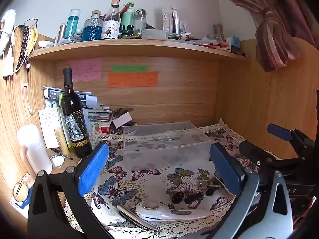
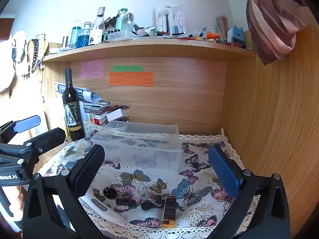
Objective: Organize rigid objects
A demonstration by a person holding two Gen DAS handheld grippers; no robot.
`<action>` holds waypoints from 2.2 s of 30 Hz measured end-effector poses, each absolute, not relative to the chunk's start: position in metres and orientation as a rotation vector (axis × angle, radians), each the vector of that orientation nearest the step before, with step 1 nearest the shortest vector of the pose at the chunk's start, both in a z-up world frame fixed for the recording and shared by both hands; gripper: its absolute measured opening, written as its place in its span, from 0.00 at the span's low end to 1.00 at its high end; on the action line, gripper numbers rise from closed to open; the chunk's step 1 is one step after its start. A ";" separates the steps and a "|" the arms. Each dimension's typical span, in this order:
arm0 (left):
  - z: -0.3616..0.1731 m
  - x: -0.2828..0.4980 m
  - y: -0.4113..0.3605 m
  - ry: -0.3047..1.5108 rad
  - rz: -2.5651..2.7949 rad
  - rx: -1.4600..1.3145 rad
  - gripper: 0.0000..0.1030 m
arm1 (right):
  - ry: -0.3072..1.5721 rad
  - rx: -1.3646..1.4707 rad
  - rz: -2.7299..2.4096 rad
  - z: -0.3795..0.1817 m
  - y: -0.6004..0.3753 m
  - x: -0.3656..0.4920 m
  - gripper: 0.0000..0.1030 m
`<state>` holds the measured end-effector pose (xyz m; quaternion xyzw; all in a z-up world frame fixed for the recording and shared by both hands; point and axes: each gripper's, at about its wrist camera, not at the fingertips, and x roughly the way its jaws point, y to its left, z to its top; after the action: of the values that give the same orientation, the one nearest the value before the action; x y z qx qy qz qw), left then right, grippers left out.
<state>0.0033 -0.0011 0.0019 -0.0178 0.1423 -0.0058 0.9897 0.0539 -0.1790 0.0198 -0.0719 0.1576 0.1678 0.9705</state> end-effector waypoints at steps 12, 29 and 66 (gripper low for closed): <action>0.003 0.004 -0.002 0.285 -0.011 -0.033 1.00 | 0.316 -0.138 0.339 0.021 -0.181 0.054 1.00; 0.002 0.006 -0.005 0.282 -0.011 -0.027 1.00 | 0.313 -0.132 0.339 0.022 -0.182 0.053 1.00; -0.001 0.006 -0.007 0.285 -0.013 -0.035 1.00 | 0.319 -0.124 0.343 0.023 -0.183 0.054 1.00</action>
<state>0.0062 -0.0073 -0.0015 -0.0173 0.1421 -0.0066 0.9897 0.0539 -0.1833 0.0233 -0.0615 0.1580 0.1698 0.9708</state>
